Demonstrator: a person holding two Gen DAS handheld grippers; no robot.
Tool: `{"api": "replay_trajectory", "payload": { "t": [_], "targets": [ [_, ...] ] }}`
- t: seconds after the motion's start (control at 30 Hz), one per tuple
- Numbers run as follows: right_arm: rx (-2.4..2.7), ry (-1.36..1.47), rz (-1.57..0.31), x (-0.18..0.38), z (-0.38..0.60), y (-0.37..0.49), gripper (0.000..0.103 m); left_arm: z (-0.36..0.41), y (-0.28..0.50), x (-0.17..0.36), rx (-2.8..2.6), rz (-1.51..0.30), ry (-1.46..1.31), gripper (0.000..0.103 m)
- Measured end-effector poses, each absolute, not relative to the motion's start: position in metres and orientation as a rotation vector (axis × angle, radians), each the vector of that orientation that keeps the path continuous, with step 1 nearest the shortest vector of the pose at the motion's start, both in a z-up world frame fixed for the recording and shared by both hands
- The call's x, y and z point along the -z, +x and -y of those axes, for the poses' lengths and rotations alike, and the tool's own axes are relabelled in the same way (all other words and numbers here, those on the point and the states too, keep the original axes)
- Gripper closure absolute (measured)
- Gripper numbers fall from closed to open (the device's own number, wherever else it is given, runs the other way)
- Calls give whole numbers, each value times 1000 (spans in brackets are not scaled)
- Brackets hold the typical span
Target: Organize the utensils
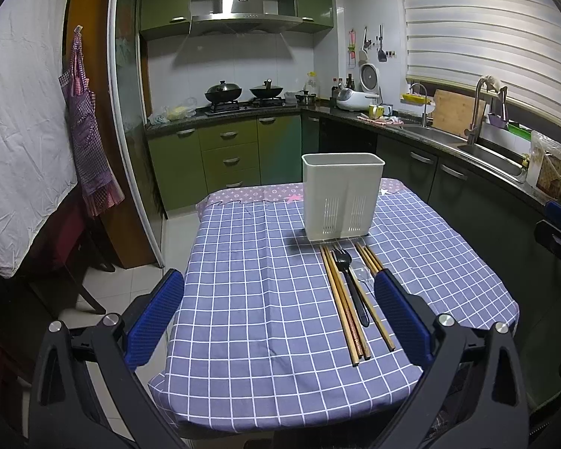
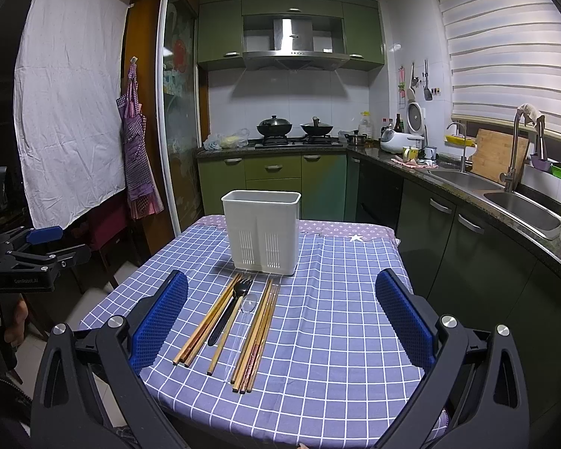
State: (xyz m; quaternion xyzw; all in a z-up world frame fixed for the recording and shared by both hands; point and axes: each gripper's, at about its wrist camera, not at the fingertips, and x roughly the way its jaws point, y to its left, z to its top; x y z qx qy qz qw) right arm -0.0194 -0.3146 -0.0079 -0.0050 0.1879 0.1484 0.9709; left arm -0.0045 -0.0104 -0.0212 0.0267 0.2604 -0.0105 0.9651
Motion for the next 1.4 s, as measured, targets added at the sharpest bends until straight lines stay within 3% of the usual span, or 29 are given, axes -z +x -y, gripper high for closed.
{"api": "replay_trajectory", "payload": {
  "t": [1.1, 1.23, 1.4],
  "targets": [
    [-298, -8, -384, 22, 310, -15, 4, 12, -3, 22, 24, -540, 56, 6],
    [-300, -12, -403, 27, 309, -7, 4, 15, 13, 27, 38, -594, 66, 6],
    [-214, -118, -520, 42, 309, 44, 4, 24, 76, 37, 85, -785, 51, 6]
  ]
}}
